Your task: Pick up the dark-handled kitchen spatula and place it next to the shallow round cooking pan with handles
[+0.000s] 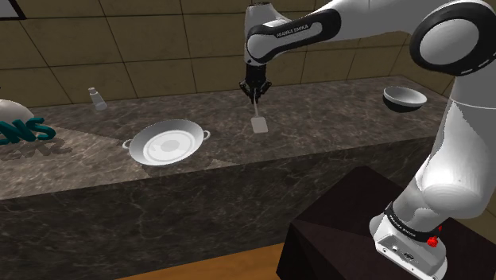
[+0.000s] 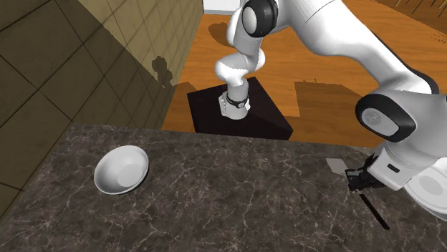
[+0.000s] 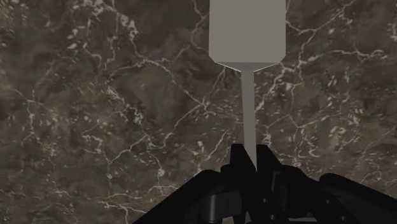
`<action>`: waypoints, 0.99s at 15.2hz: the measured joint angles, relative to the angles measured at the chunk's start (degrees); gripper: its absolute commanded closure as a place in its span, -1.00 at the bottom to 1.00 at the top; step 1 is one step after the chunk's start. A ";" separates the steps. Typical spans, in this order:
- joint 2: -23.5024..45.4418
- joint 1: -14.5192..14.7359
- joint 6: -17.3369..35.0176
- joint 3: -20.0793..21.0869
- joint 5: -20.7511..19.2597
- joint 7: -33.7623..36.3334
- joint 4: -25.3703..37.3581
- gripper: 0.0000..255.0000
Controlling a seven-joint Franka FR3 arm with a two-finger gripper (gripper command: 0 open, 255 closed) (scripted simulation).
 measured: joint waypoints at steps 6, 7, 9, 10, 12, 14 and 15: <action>4.83 1.88 0.03 0.80 -0.66 2.85 4.66 1.00; 4.95 1.93 0.54 0.82 -0.69 2.98 4.25 1.00; 5.36 1.94 2.08 0.80 -0.76 3.10 3.12 1.00; 5.51 1.98 2.84 0.81 -0.80 3.21 2.51 1.00; 6.01 1.99 4.11 0.78 -0.87 3.30 1.73 1.00; 6.49 2.01 5.49 0.77 -0.94 3.42 0.82 1.00; 6.86 2.07 6.12 0.77 -0.99 3.54 0.57 1.00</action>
